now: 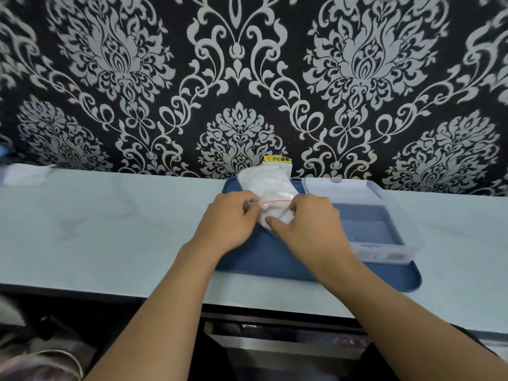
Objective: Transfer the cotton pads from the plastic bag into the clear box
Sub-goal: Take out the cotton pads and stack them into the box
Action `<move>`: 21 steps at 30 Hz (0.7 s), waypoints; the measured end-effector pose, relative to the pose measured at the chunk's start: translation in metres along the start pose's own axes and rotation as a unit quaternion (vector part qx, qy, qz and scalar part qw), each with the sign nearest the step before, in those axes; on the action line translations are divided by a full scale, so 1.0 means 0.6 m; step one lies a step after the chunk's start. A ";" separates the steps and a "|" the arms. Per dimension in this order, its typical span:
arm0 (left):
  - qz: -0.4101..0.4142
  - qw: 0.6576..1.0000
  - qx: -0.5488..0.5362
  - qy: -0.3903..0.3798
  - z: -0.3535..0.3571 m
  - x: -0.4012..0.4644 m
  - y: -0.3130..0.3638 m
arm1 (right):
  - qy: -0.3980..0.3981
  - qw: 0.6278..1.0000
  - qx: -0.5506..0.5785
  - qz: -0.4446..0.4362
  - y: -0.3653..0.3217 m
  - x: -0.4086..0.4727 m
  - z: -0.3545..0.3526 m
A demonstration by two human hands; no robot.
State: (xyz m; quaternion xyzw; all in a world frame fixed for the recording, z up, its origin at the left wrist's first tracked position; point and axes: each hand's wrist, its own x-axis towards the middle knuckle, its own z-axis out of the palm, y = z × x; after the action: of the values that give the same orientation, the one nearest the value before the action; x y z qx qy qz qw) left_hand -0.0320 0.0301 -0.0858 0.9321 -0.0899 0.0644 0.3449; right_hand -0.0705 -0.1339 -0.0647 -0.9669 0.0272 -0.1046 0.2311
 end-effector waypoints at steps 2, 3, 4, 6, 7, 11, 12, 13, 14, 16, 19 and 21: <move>0.012 1.000 -0.005 0.019 0.006 0.005 0.009 | 0.034 0.999 0.009 -0.003 0.005 0.007 -0.006; 0.014 1.000 -0.009 0.024 0.009 0.008 0.015 | 0.047 0.999 0.003 -0.010 0.007 0.010 -0.007; 0.015 0.999 -0.008 0.028 0.008 0.009 0.019 | 0.051 0.999 -0.007 -0.015 0.007 0.012 -0.007; 0.018 0.999 -0.004 0.030 0.010 0.011 0.024 | 0.039 0.999 -0.023 -0.017 0.008 0.018 -0.004; 0.020 0.999 -0.003 0.030 0.010 0.011 0.026 | 0.033 0.999 -0.026 -0.016 0.009 0.022 -0.002; 0.019 0.999 -0.019 0.034 0.016 0.012 0.030 | 0.025 0.999 -0.022 -0.014 0.010 0.037 -0.001; 0.013 0.999 -0.026 0.037 0.017 0.013 0.032 | 0.018 0.999 -0.027 -0.011 0.011 0.040 -0.002; 0.005 0.999 -0.033 0.040 0.018 0.014 0.032 | 0.014 0.999 -0.031 -0.008 0.013 0.041 -0.003; -0.004 0.998 -0.042 0.044 0.020 0.016 0.033 | 0.014 0.999 -0.032 -0.006 0.015 0.042 -0.004; -0.023 0.996 -0.067 0.054 0.024 0.019 0.034 | 0.024 0.999 -0.030 -0.007 0.017 0.042 -0.002; -0.055 0.992 -0.087 0.070 0.027 0.020 0.039 | 0.037 0.999 -0.015 -0.021 0.016 0.041 0.004; -0.071 0.990 -0.089 0.078 0.029 0.020 0.043 | 0.041 0.999 0.001 -0.025 0.016 0.041 0.008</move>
State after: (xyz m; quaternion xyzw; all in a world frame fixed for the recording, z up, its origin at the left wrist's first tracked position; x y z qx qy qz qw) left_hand -0.0244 -0.0019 -0.0807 0.8939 -0.0021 0.1041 0.4361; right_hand -0.0455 -0.1430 -0.0687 -0.9621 0.0123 -0.1496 0.2277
